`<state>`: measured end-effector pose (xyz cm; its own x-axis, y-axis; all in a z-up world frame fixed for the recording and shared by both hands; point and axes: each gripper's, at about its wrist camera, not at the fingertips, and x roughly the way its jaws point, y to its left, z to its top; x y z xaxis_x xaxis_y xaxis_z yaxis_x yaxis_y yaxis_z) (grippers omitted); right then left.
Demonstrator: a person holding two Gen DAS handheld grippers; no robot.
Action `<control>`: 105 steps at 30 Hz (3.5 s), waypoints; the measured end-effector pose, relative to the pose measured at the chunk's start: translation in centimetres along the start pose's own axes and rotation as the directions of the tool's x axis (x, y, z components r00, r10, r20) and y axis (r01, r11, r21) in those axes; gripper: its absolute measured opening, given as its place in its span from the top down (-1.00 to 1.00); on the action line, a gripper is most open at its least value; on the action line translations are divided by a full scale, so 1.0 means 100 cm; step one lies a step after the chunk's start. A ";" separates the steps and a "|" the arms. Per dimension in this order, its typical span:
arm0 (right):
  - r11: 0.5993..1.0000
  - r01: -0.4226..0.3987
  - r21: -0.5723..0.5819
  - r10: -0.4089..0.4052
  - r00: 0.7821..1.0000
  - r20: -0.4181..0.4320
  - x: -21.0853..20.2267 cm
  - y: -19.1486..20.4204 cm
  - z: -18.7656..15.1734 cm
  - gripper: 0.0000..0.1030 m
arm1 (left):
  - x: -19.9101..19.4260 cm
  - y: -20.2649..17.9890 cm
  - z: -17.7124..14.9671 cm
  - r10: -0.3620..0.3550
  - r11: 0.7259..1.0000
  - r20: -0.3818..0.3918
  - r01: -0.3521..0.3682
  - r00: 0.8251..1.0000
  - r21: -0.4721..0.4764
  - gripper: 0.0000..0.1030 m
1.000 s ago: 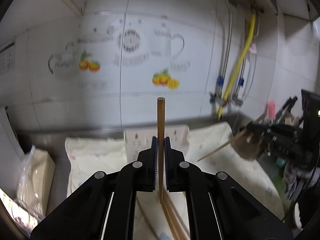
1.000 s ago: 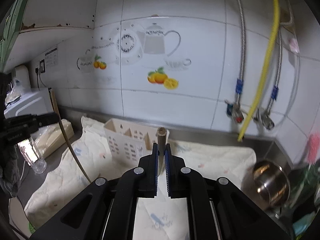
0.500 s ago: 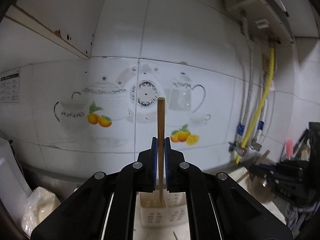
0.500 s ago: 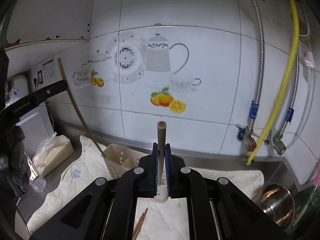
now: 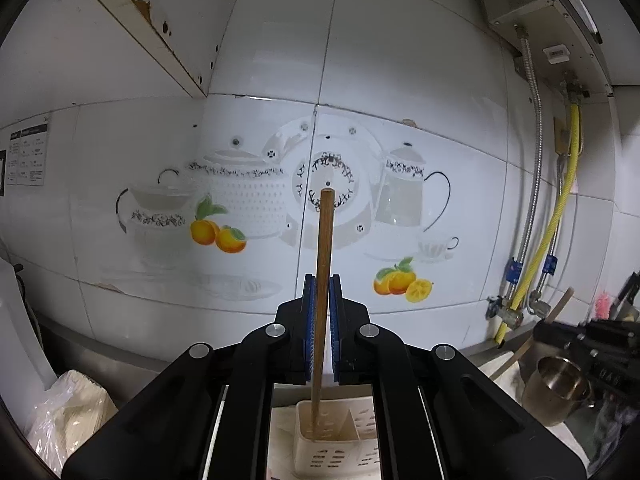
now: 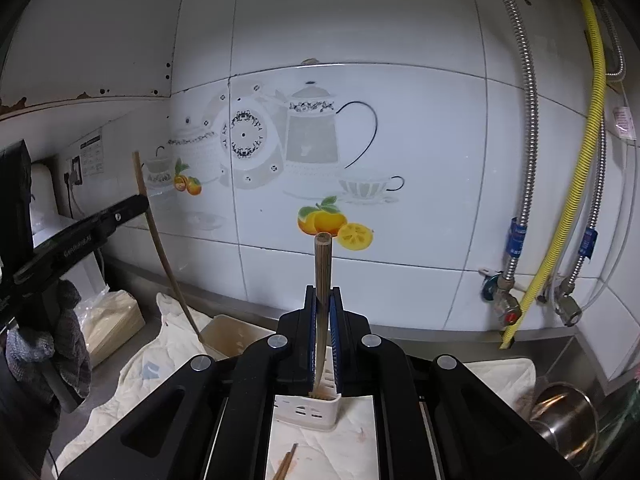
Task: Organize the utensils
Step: 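Lift both held chopsticks upright and lower them into the white holder, then open both tools to release the chopsticks into the holder, then move both open tools back down to the chopsticks on the mat, then close the right tool on a chopstick while the left tool grasps another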
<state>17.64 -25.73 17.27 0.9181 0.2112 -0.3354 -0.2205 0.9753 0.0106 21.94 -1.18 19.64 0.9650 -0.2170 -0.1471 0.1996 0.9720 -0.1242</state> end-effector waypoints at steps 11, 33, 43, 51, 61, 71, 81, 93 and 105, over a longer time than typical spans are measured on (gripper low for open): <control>0.999 0.019 -0.040 -0.022 0.996 -0.089 0.035 0.005 -0.026 0.87 | 0.013 0.007 0.001 -0.034 0.996 0.059 0.038 0.998 -0.076 0.90; 0.998 0.052 -0.030 -0.056 0.992 -0.116 0.026 -0.005 -0.040 0.67 | 0.040 0.014 -0.044 -0.048 0.996 -0.121 0.039 0.991 -0.077 0.73; 1.000 0.012 -0.018 -0.014 0.992 -0.127 -0.023 0.014 -0.062 0.63 | -0.022 0.013 -0.056 -0.007 0.999 -0.201 -0.001 0.980 -0.039 0.27; 0.999 -0.034 -0.012 0.030 0.975 -0.222 -0.042 0.045 -0.114 0.63 | -0.074 0.019 -0.091 0.008 0.999 -0.295 -0.020 0.956 -0.038 0.25; 0.998 -0.043 0.036 0.053 0.935 -0.352 -0.047 0.060 -0.189 0.63 | -0.121 0.027 -0.150 -0.005 0.995 -0.371 -0.034 0.928 -0.098 0.24; 0.995 -0.038 0.092 0.076 0.886 -0.457 -0.033 0.065 -0.253 0.64 | -0.138 0.026 -0.201 -0.017 0.990 -0.452 -0.047 0.892 -0.130 0.25; 0.992 -0.032 0.120 0.088 0.866 -0.492 -0.022 0.071 -0.269 0.69 | -0.145 0.019 -0.229 -0.010 0.992 -0.504 -0.055 0.864 -0.113 0.25; 0.999 0.018 0.039 0.003 0.870 -0.492 -0.016 0.081 -0.274 0.82 | -0.148 0.003 -0.262 -0.054 0.992 -0.575 -0.021 0.816 -0.123 0.34; 0.998 0.040 0.050 -0.015 0.906 -0.424 -0.041 0.067 -0.259 0.87 | -0.134 -0.013 -0.287 -0.082 0.989 -0.639 -0.017 0.765 -0.148 0.63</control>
<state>3.83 -21.75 -5.66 0.6952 0.1493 -0.7031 -0.1667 0.9850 0.0443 3.85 -2.15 -6.41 0.6132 -0.3038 -0.7291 0.1562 0.9515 -0.2651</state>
